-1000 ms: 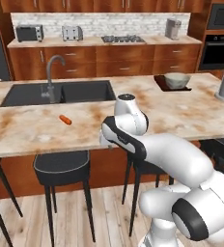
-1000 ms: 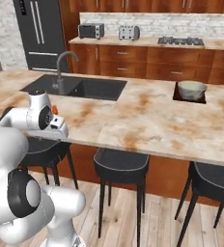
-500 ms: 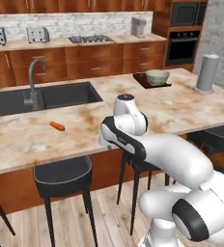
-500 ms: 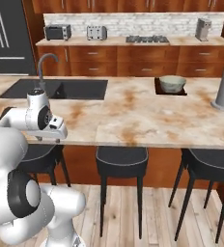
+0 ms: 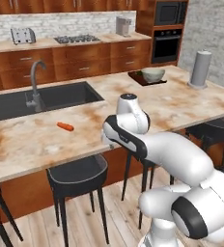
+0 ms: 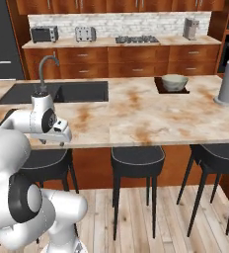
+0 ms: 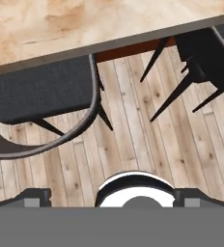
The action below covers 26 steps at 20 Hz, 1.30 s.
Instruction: Place the two vegetables and bowl onto the tray for setting up a vegetable dip station.
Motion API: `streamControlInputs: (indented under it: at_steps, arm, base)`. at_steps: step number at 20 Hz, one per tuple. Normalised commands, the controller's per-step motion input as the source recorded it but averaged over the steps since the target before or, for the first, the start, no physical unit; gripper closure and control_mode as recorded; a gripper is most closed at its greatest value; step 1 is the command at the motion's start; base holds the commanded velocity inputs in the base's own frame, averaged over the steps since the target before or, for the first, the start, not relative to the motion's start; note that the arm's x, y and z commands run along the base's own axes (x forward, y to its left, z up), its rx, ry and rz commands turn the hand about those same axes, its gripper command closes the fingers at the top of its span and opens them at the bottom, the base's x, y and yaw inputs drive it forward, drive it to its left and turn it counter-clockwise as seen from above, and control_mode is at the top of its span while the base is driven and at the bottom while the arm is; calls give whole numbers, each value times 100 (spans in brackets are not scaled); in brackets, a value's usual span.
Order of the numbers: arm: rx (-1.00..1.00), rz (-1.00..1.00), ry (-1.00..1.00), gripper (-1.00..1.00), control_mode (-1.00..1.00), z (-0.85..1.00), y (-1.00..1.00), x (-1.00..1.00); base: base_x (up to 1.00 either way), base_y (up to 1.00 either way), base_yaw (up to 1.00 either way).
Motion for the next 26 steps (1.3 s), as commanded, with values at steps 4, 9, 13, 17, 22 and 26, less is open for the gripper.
streamControlInputs:
  at_steps: [4,9,13,17,22,26]
  arm:
    - [0,0,0,-100,100,0,0,0]
    - [0,0,0,-100,100,0,0,0]
    - [0,0,0,-100,100,0,0,0]
    - [0,0,0,-100,100,0,0,0]
    - [0,0,0,-100,100,0,0,0]
    - [0,0,0,-100,100,0,0,0]
  base:
    - [-23,63,-4]
    - [-6,58,-3]
    - [3,44,0]
    - [28,25,-9]
    - [30,16,-4]
    - [36,26,-4]
